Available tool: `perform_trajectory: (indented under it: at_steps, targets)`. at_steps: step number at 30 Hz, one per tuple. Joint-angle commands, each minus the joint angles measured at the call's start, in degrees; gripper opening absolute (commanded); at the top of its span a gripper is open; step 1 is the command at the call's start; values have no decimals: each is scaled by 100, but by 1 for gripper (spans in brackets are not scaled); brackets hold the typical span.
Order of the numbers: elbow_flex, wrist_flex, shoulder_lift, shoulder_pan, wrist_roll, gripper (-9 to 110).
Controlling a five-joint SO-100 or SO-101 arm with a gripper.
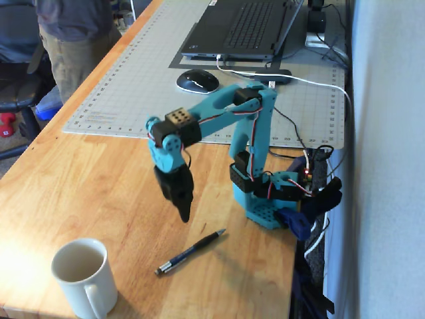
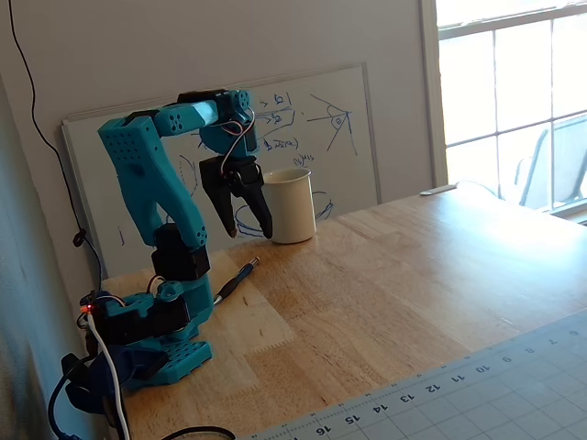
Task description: Grasp a pen and put it in a mug.
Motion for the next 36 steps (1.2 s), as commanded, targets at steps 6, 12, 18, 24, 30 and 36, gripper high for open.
perform_trajectory:
  at_steps: [6, 12, 18, 24, 30, 36]
  targets:
    - [545, -1441, -677, -369, 53, 32]
    - [1081, -2259, -967, -536, 53, 32]
    - [1564, -2821, -1213, -571, 53, 32]
    - [1846, -3076, -1266, -686, 53, 32]
    - [2347, -3472, -1380, -738, 53, 31]
    - [2610, -3876, -1222, -721, 62, 19]
